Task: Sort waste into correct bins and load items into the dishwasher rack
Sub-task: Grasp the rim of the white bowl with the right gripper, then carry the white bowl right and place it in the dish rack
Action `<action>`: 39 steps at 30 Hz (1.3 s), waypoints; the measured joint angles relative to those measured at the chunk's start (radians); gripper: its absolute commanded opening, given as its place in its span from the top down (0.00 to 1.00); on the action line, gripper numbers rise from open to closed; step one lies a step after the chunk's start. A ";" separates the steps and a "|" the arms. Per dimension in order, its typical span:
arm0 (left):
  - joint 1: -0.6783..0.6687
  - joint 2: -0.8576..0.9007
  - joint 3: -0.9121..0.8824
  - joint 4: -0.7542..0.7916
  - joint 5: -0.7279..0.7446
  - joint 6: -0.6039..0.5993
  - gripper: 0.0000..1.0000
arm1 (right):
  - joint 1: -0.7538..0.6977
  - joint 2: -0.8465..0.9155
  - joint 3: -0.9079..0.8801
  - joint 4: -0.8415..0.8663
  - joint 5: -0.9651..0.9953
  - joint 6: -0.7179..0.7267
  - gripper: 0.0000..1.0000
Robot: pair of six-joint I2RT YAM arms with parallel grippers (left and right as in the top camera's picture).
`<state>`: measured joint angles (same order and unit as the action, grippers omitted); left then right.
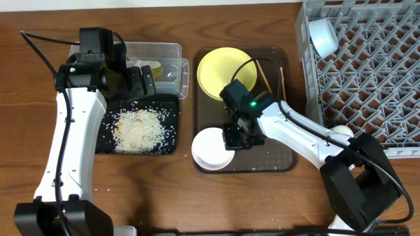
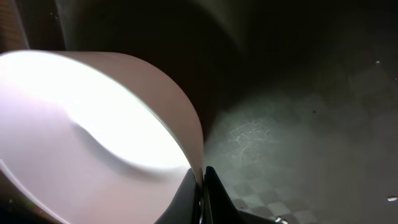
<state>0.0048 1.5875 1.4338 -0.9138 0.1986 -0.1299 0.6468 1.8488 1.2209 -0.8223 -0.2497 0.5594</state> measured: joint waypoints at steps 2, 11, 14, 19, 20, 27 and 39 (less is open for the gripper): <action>0.000 0.000 0.000 0.000 0.000 0.000 0.05 | -0.003 0.000 0.000 -0.005 0.001 -0.004 0.99; 0.000 0.000 0.000 0.000 0.000 0.000 0.05 | -0.142 -0.136 0.153 -0.245 0.306 -0.026 0.99; 0.000 0.000 0.000 0.000 0.000 0.000 0.05 | -0.195 -0.269 0.210 -0.252 0.523 -0.026 0.99; 0.000 0.000 0.000 0.000 0.000 0.000 0.05 | -0.226 -0.443 0.243 -0.259 0.887 -0.064 0.99; 0.000 0.000 0.000 0.000 0.000 0.000 0.05 | -0.229 -0.450 0.243 -0.260 0.951 -0.076 0.99; 0.000 0.000 0.000 0.000 0.000 0.000 0.05 | -0.255 -0.323 0.240 -0.241 1.313 -0.118 0.99; 0.000 0.000 0.000 0.000 0.000 0.000 0.05 | -0.309 -0.021 0.237 -0.126 1.699 -0.132 0.99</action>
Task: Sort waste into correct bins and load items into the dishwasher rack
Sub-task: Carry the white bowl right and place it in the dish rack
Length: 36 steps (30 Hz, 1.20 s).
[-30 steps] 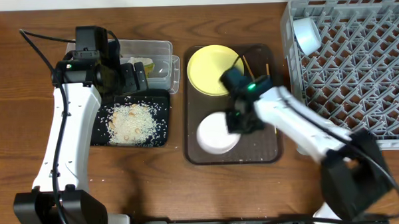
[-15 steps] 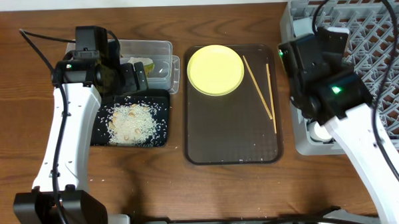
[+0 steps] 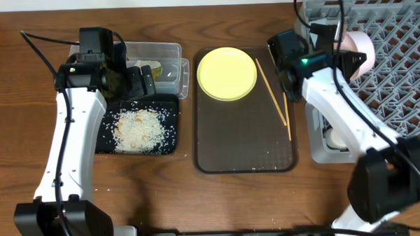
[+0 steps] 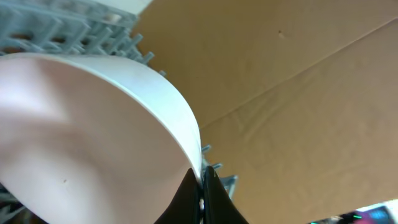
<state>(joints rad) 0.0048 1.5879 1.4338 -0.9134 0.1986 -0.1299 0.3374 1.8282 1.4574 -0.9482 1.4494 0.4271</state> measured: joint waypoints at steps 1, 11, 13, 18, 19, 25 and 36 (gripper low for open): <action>0.000 0.000 0.000 0.000 0.000 0.000 0.05 | -0.009 0.018 0.000 0.000 0.012 0.000 0.99; 0.000 0.000 0.000 0.000 0.000 0.000 0.05 | -0.058 0.119 -0.001 0.027 0.004 -0.003 0.99; 0.000 0.000 0.000 0.000 0.000 0.000 0.05 | -0.056 0.120 -0.001 0.027 -0.029 -0.003 0.99; 0.000 0.000 0.000 0.000 0.000 0.000 0.05 | -0.056 0.122 -0.001 0.026 -0.120 -0.003 0.99; 0.000 0.000 0.000 0.000 0.000 0.000 0.05 | -0.055 0.125 -0.001 0.026 -0.130 -0.003 0.99; 0.000 0.000 0.000 0.000 0.000 0.000 0.05 | -0.051 0.129 -0.001 0.024 -0.154 -0.003 0.99; 0.000 0.000 0.000 0.000 0.000 0.000 0.05 | 0.082 0.129 -0.002 0.018 -0.191 -0.045 0.36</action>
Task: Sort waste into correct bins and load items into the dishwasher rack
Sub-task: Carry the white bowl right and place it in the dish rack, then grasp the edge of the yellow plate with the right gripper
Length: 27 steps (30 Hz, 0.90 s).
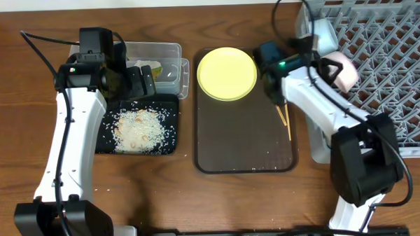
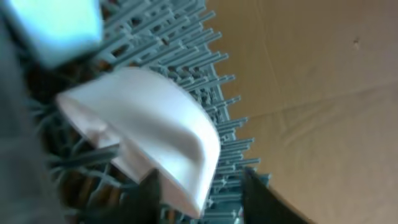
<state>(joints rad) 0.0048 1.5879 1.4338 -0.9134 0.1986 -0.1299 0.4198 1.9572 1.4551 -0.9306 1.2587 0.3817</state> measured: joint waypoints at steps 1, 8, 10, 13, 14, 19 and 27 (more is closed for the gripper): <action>0.000 0.000 0.000 0.000 0.000 0.000 0.05 | 0.014 0.000 0.000 0.001 -0.006 -0.005 0.33; 0.000 0.000 0.000 0.000 0.000 0.000 0.05 | 0.026 0.005 0.056 -0.015 -0.193 -0.122 0.18; 0.000 0.000 0.000 0.000 0.000 0.000 0.05 | 0.019 0.007 0.116 -0.021 -0.282 -0.161 0.17; 0.000 0.000 0.000 0.000 0.000 0.000 0.05 | 0.009 0.008 0.247 -0.026 -0.480 -0.226 0.16; 0.000 0.000 0.000 0.000 0.000 0.000 0.05 | 0.005 0.008 0.292 -0.027 -0.554 -0.238 0.16; 0.000 0.000 0.000 0.000 0.000 0.000 0.05 | -0.005 -0.003 0.415 0.072 -1.005 -0.264 0.30; 0.000 0.000 0.000 0.000 0.000 0.000 0.05 | -0.004 0.019 0.272 0.187 -1.252 -0.006 0.44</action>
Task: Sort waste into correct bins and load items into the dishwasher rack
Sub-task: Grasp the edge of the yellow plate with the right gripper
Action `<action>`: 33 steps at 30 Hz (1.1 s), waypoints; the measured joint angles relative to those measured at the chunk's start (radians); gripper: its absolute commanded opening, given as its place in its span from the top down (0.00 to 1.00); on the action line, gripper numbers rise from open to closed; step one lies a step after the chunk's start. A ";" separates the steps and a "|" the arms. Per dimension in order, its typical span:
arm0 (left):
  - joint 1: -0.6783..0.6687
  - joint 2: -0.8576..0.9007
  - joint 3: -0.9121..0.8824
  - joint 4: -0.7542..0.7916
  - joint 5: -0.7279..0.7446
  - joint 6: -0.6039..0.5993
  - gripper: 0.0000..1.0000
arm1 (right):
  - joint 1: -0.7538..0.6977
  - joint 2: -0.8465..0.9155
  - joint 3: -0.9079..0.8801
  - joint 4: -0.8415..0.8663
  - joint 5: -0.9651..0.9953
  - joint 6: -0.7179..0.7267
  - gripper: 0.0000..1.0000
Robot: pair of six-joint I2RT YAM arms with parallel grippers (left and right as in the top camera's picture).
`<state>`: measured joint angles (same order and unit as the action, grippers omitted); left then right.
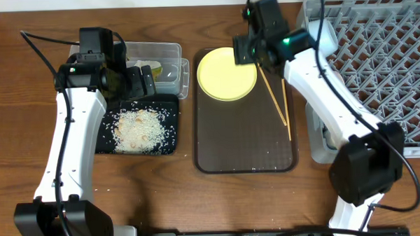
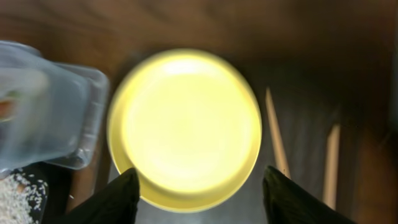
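Note:
A yellow plate (image 1: 224,74) lies at the far end of the brown tray (image 1: 232,149). My right gripper (image 1: 244,50) hangs over the plate's right rim, open and holding nothing. In the right wrist view the plate (image 2: 185,127) fills the middle, with the gripper (image 2: 202,198) spread wide and one dark finger (image 2: 115,199) on each side of it. Two chopsticks (image 1: 272,91) lie on the tray to the right of the plate. The grey dishwasher rack (image 1: 376,70) stands at the right. My left gripper (image 1: 142,80) rests over the clear bin (image 1: 162,63); its jaws are not discernible.
A black tray with spilled rice (image 1: 137,131) sits in front of the clear bin. A white cup (image 1: 325,35) stands in the rack's near-left corner. My right arm crosses the rack's left edge and hides what lies under it.
My right gripper was open at the rack's left side with the white bowl lying free in front of it. It is now back over the yellow plate, still open. The left arm has not moved.
My right gripper was shut on the rim of a white bowl on the tray's near left corner. Then it held the bowl at the rack's left edge. Then the bowl lay in the rack with the jaws open, and now the gripper is above the plate.

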<state>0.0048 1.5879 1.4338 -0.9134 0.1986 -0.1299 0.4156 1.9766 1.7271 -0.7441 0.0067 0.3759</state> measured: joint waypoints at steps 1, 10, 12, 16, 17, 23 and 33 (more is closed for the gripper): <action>0.000 0.000 0.000 0.000 0.000 0.000 0.05 | 0.000 0.010 -0.019 -0.008 0.002 0.036 0.46; 0.000 0.000 0.000 0.000 0.000 0.000 0.05 | 0.000 0.046 -0.156 0.001 0.095 0.253 0.56; 0.000 0.000 0.000 0.000 0.000 0.000 0.05 | 0.000 0.053 -0.168 0.022 0.111 0.266 0.57; 0.000 0.000 0.000 0.000 0.000 0.000 0.05 | 0.000 0.098 -0.170 0.066 0.126 0.267 0.61; 0.000 0.000 0.000 0.000 0.000 0.000 0.05 | 0.000 0.116 -0.171 0.071 0.127 0.266 0.62; 0.000 0.000 0.000 0.000 0.000 0.000 0.05 | 0.000 0.188 -0.179 0.077 0.128 0.256 0.76; 0.000 0.000 0.000 0.000 0.000 0.000 0.05 | -0.008 0.178 -0.171 0.045 0.124 0.262 0.99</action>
<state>0.0048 1.5875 1.4338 -0.9134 0.1986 -0.1299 0.4076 2.1548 1.5566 -0.6987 0.1310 0.6376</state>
